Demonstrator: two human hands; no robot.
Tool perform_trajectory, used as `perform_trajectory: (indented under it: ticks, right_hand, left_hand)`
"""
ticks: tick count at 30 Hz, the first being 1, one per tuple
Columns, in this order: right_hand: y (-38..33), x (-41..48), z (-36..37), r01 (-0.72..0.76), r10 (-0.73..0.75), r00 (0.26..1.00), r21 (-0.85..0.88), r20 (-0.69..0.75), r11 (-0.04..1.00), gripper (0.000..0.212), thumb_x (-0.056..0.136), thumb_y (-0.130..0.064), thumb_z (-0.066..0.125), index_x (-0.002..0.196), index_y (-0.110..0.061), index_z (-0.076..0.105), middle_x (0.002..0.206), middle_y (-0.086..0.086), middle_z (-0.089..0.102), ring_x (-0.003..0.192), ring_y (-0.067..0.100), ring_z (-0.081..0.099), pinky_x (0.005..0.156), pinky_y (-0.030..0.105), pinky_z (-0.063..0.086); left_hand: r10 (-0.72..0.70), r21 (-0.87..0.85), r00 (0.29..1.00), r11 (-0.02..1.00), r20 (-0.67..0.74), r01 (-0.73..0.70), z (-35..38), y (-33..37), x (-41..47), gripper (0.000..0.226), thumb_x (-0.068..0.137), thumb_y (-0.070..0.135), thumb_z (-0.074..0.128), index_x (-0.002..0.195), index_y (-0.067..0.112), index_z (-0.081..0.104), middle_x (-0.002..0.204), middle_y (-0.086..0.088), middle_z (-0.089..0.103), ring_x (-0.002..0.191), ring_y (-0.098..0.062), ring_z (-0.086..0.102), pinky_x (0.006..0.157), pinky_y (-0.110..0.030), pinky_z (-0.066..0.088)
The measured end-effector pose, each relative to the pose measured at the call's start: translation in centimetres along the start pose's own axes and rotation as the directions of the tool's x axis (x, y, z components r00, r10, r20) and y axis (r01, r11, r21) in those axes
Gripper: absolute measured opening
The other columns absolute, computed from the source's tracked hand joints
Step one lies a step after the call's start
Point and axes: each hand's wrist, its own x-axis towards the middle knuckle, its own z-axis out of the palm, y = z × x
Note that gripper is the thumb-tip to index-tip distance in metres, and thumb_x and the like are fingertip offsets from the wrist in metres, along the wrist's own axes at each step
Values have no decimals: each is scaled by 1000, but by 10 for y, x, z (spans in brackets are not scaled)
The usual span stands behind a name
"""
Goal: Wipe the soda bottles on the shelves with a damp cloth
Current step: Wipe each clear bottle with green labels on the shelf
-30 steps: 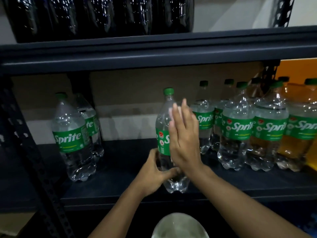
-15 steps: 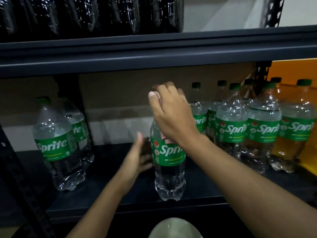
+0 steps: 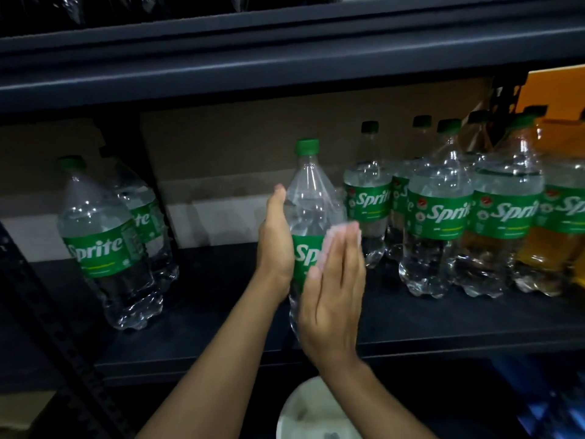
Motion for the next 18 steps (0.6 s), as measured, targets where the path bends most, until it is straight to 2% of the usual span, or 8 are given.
perform_trajectory:
  ticks: [3,6,8,11,14,16,18]
  right_hand:
    - [19,-44,-3,-51,52,993,-12,107,999,64,111,-39,25,164,-16,-1,173,4,-2,159,28,10,126,43,18]
    - [38,-60,-15,-106,92,972,53,215,993,68,108,-56,25,163,-35,-8,172,-8,-12,159,13,4,127,37,19]
    - [49,-56,-20,-76,55,967,73,251,994,68,106,-62,25,162,-41,-8,171,-11,-14,158,11,4,124,43,23]
    - [49,-25,-21,9,-38,970,119,240,993,66,106,-61,28,161,-46,-6,171,-9,-10,158,21,10,121,55,28]
    - [25,33,-18,13,-42,986,174,161,985,61,106,-56,30,161,-46,5,170,0,2,157,21,13,123,51,27]
    - [2,73,-17,-13,-6,994,163,114,986,59,105,-53,34,161,-42,20,170,3,7,155,16,13,123,44,23]
    - [-16,105,-18,-68,56,994,125,95,990,56,103,-50,36,157,-37,36,169,4,13,154,18,14,124,45,22]
  left_hand:
    - [-21,-42,999,999,-41,19,0,0,0,76,95,68,48,128,3,71,121,-25,74,116,-42,70,113,-62,47]
    - [-19,-38,999,999,-38,17,1,1,-2,73,100,63,44,129,1,70,119,-25,75,112,-40,72,111,-60,50]
    - [-9,-25,999,1000,-44,7,3,3,-4,70,103,61,43,126,0,71,116,-25,75,108,-39,72,111,-59,50]
    - [2,-17,1000,1000,-9,-2,2,5,-5,71,101,63,44,123,2,74,118,-25,75,114,-42,70,113,-63,47]
    - [39,41,997,998,65,-42,-1,5,-4,76,101,70,41,123,7,76,122,-23,74,120,-40,69,114,-63,45]
    - [84,105,989,990,118,-97,-4,5,-1,78,100,76,38,133,13,72,132,-16,72,129,-33,66,117,-59,43]
    - [56,147,983,986,174,-82,-8,7,-2,76,99,77,39,143,21,65,140,-10,68,135,-27,62,120,-55,40]
